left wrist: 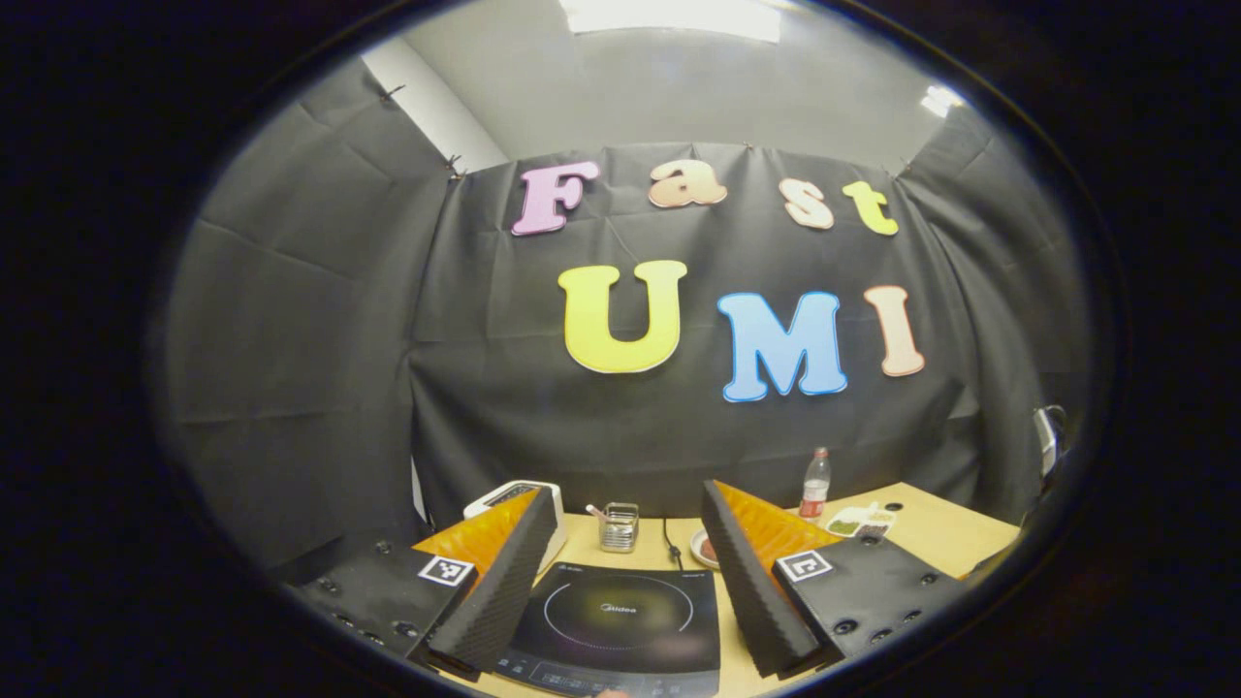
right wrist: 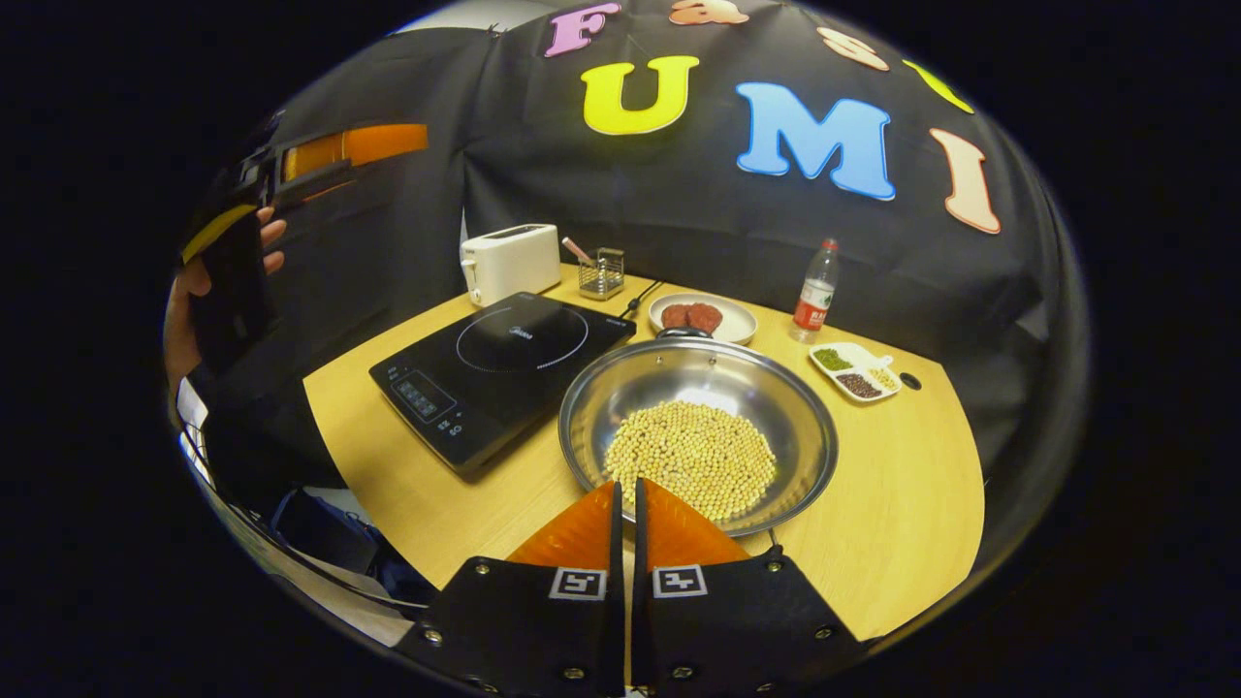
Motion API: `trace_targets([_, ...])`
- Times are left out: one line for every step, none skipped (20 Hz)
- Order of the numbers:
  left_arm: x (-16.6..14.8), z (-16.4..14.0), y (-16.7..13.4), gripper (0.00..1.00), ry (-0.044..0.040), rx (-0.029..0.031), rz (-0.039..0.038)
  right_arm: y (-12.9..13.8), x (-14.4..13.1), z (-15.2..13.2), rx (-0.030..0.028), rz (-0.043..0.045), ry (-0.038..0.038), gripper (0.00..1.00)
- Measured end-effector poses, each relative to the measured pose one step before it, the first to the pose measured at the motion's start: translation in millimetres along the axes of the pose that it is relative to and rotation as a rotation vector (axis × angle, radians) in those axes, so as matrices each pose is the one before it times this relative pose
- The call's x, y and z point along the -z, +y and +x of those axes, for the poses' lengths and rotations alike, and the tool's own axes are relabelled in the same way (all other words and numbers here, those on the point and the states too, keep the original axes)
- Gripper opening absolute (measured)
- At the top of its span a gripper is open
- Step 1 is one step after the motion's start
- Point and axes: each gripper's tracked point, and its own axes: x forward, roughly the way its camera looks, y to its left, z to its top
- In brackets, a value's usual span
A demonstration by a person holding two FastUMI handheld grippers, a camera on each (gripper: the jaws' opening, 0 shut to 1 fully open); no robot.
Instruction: First push the handle of the pot to place it horizontally, then grasp the pot with both hands and set it on the induction cooktop.
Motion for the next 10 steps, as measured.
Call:
trace_targets([1.45, 2.67, -3.31, 0.94, 0.00251, -0.00301, 0.00388, 1.04, 6.64, 3.85, -0.01815, 0.01050, 0.02312, 0.04])
trace_targets([1.52, 2.21, -2.88, 0.97, 0.00349, -0.00201, 0.00210, 0.53, 5.47, 3.55, -0.01759, 0.01412, 0.02586, 0.04])
trace_targets([1.77, 0.62, -2.88, 1.00, 0.00434, -0.00164, 0.00120, 1.65, 8.12, 3.58, -0.01724, 0.01361, 0.02553, 0.04])
trace_targets([2.80, 2.42, -3.17, 1.00, 0.00745, -0.00213, 0.00223, 0.98, 5.14, 2.46, -0.01556, 0.01281, 0.02070, 0.04])
trace_targets([1.70, 0.67, -2.49, 0.98, 0.00558, -0.00277, 0.00296, -1.39, 4.34, 3.30, -0.00760, 0.01284, 0.02043, 0.04])
trace_targets([2.06, 0.78, -2.22, 0.95, 0.00381, -0.00232, 0.00297, -2.39, 3.86, 2.81, -0.00684, 0.01284, 0.02284, 0.04])
trace_targets([-0.24, 1.00, -2.65, 0.95, 0.00259, -0.00015, 0.00334, -2.73, 4.48, 3.61, -0.00455, 0.01422, 0.01772, 0.04])
trace_targets([-1.22, 2.01, -1.95, 0.94, 0.00165, 0.00005, 0.00370, -2.69, 2.62, 2.47, 0.00009, 0.01144, 0.01655, 0.04])
trace_targets([0.23, 1.34, -2.14, 0.94, 0.00183, 0.00064, 0.00434, -1.60, 5.37, 3.79, -0.00214, 0.01449, 0.01885, 0.03])
trace_targets([1.90, -0.65, -1.90, 0.94, 0.00171, 0.00057, 0.00415, -2.23, 2.31, 1.73, 0.00151, 0.01440, 0.01341, 0.04])
